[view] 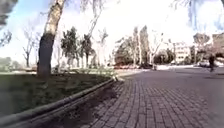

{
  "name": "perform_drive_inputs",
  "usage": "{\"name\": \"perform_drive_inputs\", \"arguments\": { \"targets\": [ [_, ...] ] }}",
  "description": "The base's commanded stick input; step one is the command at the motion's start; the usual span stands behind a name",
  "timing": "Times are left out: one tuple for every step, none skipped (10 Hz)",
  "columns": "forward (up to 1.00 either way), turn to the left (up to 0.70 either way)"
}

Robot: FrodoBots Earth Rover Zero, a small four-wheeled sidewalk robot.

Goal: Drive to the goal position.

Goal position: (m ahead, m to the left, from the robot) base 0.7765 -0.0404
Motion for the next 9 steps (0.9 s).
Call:
{"name": "perform_drive_inputs", "arguments": {
  "targets": [
    [0.7, -0.35],
    [0.7, -0.35],
    [0.7, -0.35],
    [0.65, -0.37],
    [0.34, -0.53],
    [0.02, -0.69],
    [0.0, -0.7],
    [0.0, -0.7],
    [0.0, -0.7]
  ]
}}
